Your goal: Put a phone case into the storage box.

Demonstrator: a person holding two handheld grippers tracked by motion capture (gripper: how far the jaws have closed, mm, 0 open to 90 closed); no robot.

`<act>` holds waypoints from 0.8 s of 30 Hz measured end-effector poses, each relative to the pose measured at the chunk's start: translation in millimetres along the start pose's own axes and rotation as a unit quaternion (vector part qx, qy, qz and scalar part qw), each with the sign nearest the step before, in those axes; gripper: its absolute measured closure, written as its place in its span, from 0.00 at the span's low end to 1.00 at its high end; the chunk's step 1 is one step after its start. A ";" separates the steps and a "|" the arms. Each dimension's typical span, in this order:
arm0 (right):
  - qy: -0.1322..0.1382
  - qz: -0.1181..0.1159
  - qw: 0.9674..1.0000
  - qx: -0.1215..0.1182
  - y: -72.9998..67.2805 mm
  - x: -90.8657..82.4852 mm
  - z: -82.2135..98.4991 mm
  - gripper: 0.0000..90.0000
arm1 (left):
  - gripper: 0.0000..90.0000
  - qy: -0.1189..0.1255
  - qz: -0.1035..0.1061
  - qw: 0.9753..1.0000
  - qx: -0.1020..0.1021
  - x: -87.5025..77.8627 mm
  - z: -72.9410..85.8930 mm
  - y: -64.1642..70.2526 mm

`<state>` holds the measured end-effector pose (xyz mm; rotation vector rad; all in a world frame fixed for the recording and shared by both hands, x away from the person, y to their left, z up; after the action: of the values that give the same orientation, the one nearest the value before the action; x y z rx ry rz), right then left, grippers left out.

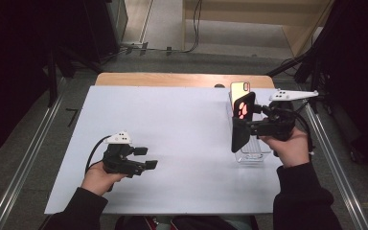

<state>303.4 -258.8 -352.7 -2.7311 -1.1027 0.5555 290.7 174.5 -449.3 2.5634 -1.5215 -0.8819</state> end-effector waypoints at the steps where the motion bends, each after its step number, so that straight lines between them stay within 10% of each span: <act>1: 0.006 0.008 1.000 0.001 3.4 -2.4 -1.4 0.14 | 0.33 -0.003 -0.001 1.000 0.001 -1.1 0.8 -0.4; 13: 0.029 0.074 0.997 0.021 32.6 1.3 0.9 0.14 | 0.33 0.000 -0.009 1.000 -0.004 -10.7 9.4 -1.5; 24: 0.030 0.159 0.986 0.032 61.7 21.9 5.3 0.14 | 0.33 0.006 -0.004 1.000 -0.018 -18.2 14.8 -4.6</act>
<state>355.4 -288.0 -380.2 -2.8613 -0.6250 0.5320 280.6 195.4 -454.9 2.5472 -1.4775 -0.8838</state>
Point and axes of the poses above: each handheld gripper's, and its own axes: x roughly forward along the jaws, z roughly out of its underside, y roughly to its right, the point moved 1 cm from there along x, roughly forward along the jaws, and after that the axes turned 12 degrees about y, right-handed, at the moved point
